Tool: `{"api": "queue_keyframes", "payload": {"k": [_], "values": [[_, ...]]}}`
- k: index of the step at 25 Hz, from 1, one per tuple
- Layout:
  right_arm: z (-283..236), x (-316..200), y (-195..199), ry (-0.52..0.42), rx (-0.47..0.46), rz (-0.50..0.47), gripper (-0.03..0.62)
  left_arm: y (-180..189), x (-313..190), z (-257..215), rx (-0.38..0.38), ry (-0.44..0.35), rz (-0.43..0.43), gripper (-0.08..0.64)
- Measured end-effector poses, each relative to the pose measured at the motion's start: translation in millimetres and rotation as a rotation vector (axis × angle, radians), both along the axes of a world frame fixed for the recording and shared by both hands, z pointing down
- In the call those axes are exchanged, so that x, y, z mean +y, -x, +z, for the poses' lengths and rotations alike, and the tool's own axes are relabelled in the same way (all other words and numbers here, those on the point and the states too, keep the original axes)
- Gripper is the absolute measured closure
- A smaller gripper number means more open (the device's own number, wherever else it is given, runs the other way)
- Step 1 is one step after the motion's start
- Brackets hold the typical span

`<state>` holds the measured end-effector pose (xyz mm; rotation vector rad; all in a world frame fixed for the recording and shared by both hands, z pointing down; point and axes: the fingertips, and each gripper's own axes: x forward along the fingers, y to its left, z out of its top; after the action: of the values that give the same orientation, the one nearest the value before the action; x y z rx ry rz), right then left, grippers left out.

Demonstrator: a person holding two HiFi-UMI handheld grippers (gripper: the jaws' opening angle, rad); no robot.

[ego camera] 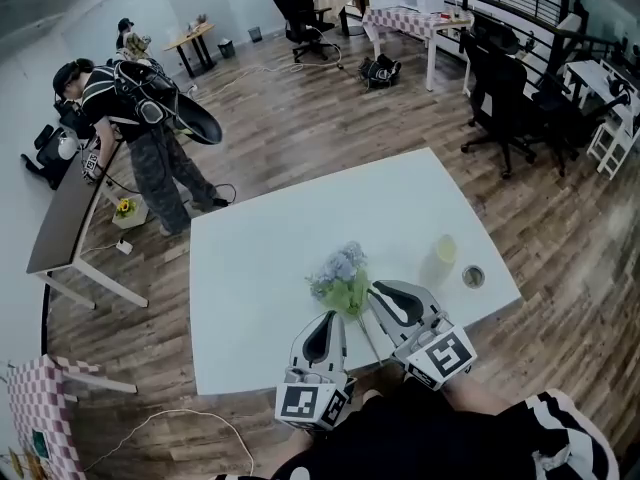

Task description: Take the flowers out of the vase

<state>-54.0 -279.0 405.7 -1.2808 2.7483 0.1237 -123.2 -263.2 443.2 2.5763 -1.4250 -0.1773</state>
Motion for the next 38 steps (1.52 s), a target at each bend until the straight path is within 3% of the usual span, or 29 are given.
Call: {"api": "queue_keyframes", "payload": {"k": [7, 15, 20, 26, 30, 38], "values": [[21, 10, -6, 0.048, 0.048, 0.012, 0.574, -21, -1, 5, -0.005, -0.008, 0.048, 0.555], [-7, 20, -12, -0.035, 0.009, -0.009, 0.574, -34, -1, -12, -0.007, -0.044, 0.057, 0.555], [-4, 41, -26, -0.050, -0.004, -0.005, 0.574, -49, 15, -6, 0.004, -0.023, 0.062, 0.555], [7, 76, -60, -0.031, -0.004, 0.060, 0.574, -76, 50, -3, 0.009, -0.019, 0.076, 0.555], [10, 111, -81, -0.022, 0.038, 0.060, 0.574, -100, 82, -2, 0.011, -0.023, 0.082, 0.555], [6, 206, -109, -0.053, 0.035, 0.007, 0.574, -143, 175, 7, 0.019, 0.001, 0.078, 0.555]]}}
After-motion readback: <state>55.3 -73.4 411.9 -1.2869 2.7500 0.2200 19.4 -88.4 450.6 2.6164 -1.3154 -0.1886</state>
